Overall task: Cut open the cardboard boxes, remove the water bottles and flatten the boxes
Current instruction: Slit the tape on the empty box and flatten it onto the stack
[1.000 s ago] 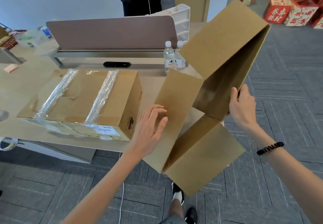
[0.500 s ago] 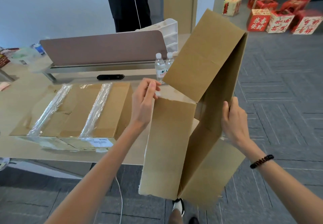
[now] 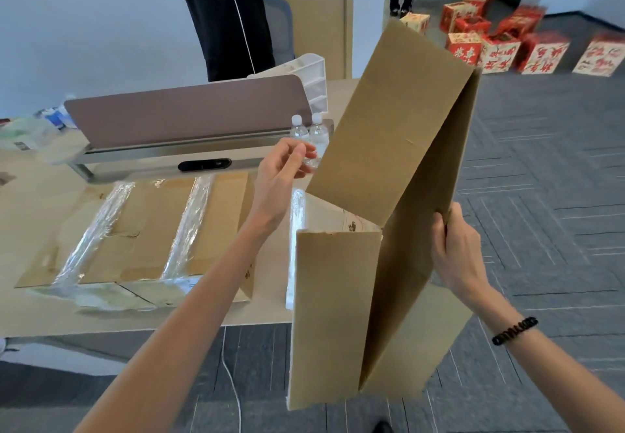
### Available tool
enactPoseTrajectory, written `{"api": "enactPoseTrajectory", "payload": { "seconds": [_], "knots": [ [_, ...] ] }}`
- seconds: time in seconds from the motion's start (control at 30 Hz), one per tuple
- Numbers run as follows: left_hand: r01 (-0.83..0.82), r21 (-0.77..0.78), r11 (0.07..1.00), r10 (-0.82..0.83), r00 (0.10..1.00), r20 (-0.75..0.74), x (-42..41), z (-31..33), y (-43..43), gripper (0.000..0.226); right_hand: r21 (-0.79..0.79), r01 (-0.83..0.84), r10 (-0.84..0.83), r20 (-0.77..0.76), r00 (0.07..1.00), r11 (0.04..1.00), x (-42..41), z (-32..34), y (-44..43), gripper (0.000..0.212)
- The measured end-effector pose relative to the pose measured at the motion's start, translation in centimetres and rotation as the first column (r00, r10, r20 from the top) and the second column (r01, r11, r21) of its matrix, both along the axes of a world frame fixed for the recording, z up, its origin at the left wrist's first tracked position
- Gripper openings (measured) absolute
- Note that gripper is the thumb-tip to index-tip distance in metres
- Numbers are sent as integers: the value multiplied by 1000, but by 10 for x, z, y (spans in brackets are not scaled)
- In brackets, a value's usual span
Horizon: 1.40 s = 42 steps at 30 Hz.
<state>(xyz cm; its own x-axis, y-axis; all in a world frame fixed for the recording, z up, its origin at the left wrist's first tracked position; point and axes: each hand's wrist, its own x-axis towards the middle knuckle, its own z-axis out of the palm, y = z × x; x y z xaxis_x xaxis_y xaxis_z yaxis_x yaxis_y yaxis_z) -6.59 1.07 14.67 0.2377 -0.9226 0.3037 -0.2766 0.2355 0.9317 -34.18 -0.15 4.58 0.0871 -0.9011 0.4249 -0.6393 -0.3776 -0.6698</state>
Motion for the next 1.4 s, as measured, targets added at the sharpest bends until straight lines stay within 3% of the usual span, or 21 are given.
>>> {"api": "enactPoseTrajectory", "payload": {
  "seconds": [0.23,0.43,0.63,0.73,0.87,1.03,1.1,1.2,1.27,1.4],
  "knots": [
    [123,20,992,-125,969,214,24,13,53,18,-72,-30,37,105,994,997,17,22,75,15],
    [211,-95,973,-174,938,298,34,23,90,17,-120,-109,119,76,990,987,25,28,135,35],
    [205,-178,962,-149,946,287,28,36,117,48,-42,-165,163,-37,986,985,27,24,182,31],
    [206,-211,956,-133,941,312,27,35,126,29,33,-185,187,-78,979,982,28,14,200,31],
    [233,-160,959,-183,943,278,34,21,136,27,95,-168,179,-123,976,981,30,-10,215,38],
    [188,-48,981,-155,908,390,53,0,145,20,128,-169,188,-157,970,977,35,-25,231,23],
    [268,9,963,-253,899,356,58,-2,152,12,124,-181,202,-186,962,976,34,-30,233,24],
    [319,122,940,-335,931,148,61,-9,164,4,120,-227,249,-219,943,966,28,-36,229,34],
    [330,175,928,-339,940,28,64,-17,169,10,165,-250,286,-256,923,954,24,-36,224,36],
    [338,212,917,-342,940,-21,69,-34,173,12,296,-284,359,-241,902,912,30,-26,210,15]
  ]
}}
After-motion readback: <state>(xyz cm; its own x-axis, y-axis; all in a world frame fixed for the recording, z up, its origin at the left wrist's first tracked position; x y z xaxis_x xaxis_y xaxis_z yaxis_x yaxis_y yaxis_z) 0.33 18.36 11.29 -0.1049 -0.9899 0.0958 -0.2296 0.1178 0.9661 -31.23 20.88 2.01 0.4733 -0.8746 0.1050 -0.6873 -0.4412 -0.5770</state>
